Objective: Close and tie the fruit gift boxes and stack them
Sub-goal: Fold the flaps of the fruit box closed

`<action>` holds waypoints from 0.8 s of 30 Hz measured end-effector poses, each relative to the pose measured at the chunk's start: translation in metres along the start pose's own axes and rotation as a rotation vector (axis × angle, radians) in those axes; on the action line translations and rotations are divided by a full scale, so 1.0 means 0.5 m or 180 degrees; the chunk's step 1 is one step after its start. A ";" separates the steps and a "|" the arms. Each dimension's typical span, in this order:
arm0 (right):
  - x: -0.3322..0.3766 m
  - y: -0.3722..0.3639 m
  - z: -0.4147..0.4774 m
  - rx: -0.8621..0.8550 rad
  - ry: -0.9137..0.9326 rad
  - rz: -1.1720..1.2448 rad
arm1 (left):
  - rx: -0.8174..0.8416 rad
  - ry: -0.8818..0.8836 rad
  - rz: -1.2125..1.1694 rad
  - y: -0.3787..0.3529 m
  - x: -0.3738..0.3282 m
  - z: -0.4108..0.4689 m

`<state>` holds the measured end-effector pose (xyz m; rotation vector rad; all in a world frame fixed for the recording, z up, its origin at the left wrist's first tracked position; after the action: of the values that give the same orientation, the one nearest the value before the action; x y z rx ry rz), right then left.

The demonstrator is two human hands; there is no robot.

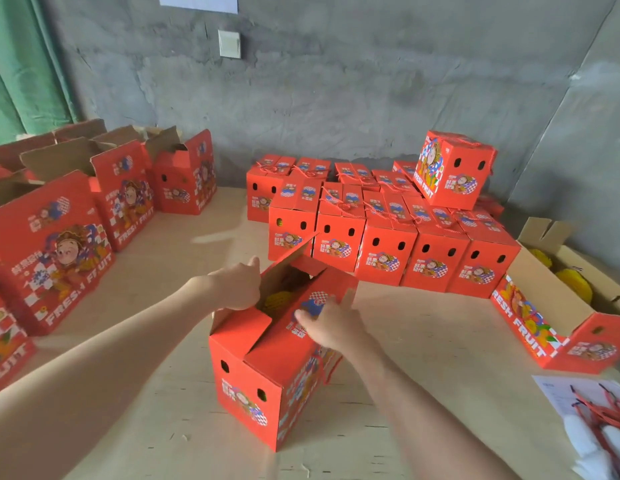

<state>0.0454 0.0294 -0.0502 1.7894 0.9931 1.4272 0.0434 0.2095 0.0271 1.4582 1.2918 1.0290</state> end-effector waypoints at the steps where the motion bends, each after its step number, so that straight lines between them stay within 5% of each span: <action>1: 0.011 -0.018 -0.005 -0.0087 -0.0081 -0.0012 | 0.0057 -0.0106 -0.0120 0.001 -0.002 -0.009; 7: 0.024 -0.025 0.018 -0.0144 -0.0003 -0.0069 | 0.0229 -0.0506 0.0030 0.009 -0.052 -0.064; 11: 0.027 0.005 0.040 0.0341 0.0515 0.0172 | 0.0440 -0.0311 -0.0804 0.007 -0.089 -0.093; 16: 0.030 0.054 0.037 0.1047 0.0991 0.0381 | 0.0076 -0.1121 -0.1035 0.019 -0.120 -0.110; 22: 0.030 0.068 0.020 0.0599 0.0573 -0.1099 | -0.0377 -0.1126 0.1016 0.032 0.019 -0.012; 24: 0.037 0.058 0.022 0.0455 0.0513 -0.1334 | -0.0548 -0.1091 0.1000 0.011 0.039 0.013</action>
<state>0.0635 0.0301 -0.0186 1.4606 1.4863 1.2709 0.0529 0.2282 0.0312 1.6494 0.7287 1.0068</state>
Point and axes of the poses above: each hand's wrist, its own z-axis towards the middle knuckle, its own y-axis out of the back of the hand, x = y × z, the point moved 1 cm from there along z, towards the middle knuckle, and after that the axes turned 10 degrees about z, right-handed, at the moved point
